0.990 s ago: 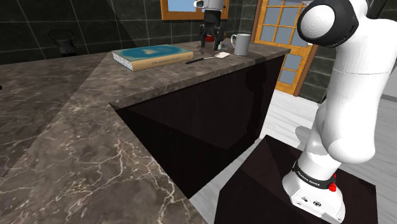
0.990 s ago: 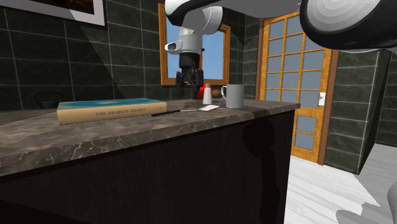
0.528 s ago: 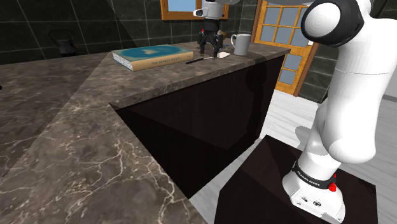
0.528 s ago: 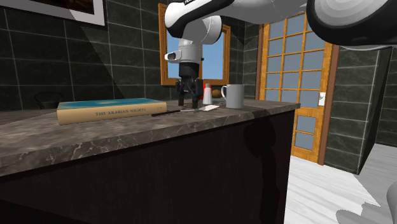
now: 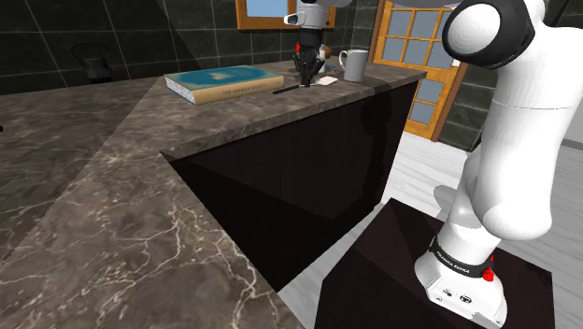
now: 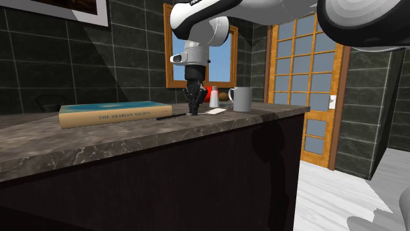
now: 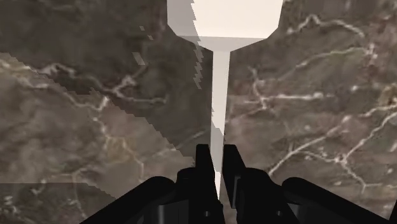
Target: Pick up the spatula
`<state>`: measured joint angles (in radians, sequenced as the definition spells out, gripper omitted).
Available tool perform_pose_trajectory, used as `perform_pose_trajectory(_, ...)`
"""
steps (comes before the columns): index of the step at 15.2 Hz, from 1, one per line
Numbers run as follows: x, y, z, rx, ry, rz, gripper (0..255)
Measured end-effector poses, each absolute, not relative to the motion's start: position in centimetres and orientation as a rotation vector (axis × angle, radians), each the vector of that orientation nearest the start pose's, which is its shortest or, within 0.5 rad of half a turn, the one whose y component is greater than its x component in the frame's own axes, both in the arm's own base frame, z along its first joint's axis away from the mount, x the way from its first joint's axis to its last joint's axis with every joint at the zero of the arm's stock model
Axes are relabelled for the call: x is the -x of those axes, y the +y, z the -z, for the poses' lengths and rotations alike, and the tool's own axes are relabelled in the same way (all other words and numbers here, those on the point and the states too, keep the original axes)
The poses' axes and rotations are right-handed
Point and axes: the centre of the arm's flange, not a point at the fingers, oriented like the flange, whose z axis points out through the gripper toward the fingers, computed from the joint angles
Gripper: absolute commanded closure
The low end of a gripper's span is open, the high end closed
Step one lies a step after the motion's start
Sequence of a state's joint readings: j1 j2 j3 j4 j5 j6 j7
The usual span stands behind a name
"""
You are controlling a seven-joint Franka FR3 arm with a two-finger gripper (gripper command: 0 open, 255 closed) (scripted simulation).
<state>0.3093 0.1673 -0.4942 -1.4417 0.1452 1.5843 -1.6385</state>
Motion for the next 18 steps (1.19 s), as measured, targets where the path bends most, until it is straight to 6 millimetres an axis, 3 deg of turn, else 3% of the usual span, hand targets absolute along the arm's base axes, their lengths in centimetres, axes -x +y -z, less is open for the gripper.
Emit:
perform_pose_trajectory(4, -59.8, -7.2, -60.6, 2.310, -2.061, 0.076, 255)
perform_pose_trajectory(18, -59.7, -7.2, -67.7, 2.311, -2.061, 0.077, 255)
